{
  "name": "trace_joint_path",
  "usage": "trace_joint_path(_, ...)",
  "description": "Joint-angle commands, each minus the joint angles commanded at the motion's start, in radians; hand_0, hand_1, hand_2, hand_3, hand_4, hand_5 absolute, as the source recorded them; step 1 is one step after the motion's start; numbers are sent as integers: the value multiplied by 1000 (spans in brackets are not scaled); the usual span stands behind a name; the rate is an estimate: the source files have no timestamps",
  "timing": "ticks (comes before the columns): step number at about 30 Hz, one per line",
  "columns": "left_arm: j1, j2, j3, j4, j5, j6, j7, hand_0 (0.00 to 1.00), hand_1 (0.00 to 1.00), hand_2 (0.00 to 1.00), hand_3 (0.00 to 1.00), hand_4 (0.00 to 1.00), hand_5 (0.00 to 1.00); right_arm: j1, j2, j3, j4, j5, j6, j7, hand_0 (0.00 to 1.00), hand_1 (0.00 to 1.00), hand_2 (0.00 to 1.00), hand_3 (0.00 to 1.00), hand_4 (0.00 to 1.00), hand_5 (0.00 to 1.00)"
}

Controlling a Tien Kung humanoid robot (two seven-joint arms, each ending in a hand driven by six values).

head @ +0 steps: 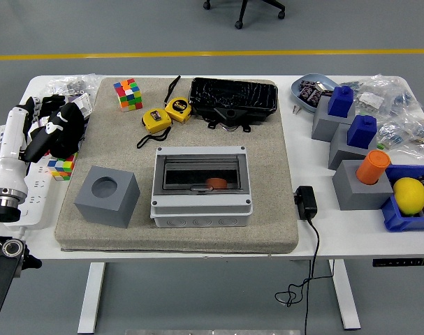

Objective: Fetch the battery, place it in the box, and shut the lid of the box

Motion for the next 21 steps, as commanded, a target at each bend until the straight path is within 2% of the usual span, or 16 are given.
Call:
trace_joint_path(12,-5,-5,5,0,13,-3,8,733,726,687,660,998,807,6,3,6,-1,3,3,-3,819,793,766,776,998,998)
trace_joint_path(21,-8,-3,1,4,-3,-9,13,735,728,687,659,998,773,6,6,5,-4,10,5,-3,818,792,767,776,998,998)
